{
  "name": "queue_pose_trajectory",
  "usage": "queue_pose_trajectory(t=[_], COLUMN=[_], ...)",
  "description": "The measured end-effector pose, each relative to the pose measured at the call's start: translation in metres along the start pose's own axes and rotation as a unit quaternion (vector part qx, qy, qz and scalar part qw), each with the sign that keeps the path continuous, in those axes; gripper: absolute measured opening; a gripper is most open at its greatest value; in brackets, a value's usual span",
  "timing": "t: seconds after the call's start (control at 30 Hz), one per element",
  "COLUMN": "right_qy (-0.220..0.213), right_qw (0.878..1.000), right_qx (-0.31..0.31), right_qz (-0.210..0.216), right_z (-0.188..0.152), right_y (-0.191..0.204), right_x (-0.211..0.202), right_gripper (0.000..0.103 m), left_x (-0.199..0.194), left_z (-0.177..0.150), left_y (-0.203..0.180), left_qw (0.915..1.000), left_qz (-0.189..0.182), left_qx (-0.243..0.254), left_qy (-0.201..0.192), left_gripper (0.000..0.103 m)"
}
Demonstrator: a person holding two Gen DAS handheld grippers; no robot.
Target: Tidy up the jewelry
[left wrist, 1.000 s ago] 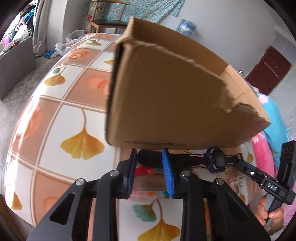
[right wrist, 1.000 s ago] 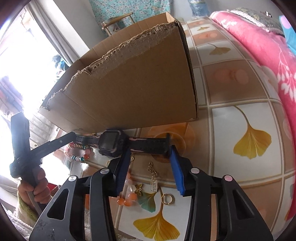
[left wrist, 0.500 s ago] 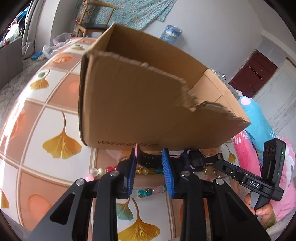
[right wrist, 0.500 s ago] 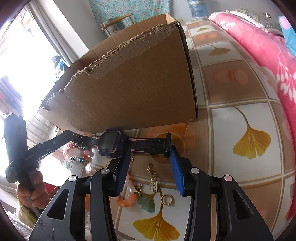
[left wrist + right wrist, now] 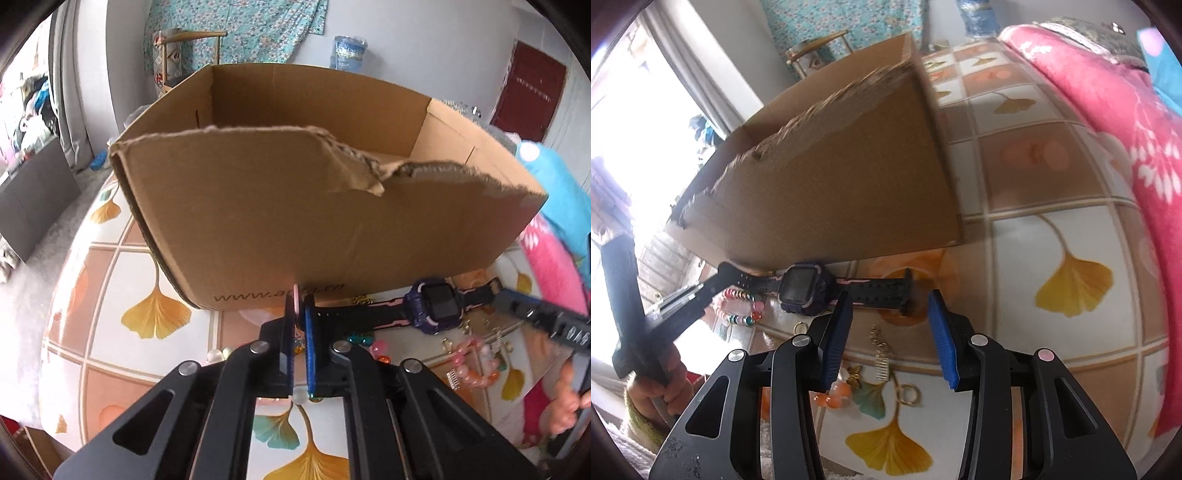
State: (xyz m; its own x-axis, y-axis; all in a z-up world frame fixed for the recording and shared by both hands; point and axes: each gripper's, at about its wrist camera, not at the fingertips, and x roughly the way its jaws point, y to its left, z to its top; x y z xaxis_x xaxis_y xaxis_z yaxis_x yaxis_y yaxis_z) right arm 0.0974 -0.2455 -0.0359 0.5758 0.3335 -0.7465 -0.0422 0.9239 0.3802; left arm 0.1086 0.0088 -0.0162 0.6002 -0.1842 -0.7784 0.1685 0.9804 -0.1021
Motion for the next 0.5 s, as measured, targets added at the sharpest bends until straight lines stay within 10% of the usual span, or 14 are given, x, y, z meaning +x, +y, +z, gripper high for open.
queue_pose_trajectory(t=[0.5], right_qy=[0.010], right_qw=[1.000], right_qx=[-0.002], right_qz=[-0.014], right_z=[0.011], right_y=[0.000], right_x=[0.011], right_gripper=[0.009], left_x=[0.000], left_z=[-0.006], left_y=[0.002], left_qw=[0.9999], left_qz=[0.009], left_qx=[0.011], left_qy=[-0.004], left_gripper=[0.004])
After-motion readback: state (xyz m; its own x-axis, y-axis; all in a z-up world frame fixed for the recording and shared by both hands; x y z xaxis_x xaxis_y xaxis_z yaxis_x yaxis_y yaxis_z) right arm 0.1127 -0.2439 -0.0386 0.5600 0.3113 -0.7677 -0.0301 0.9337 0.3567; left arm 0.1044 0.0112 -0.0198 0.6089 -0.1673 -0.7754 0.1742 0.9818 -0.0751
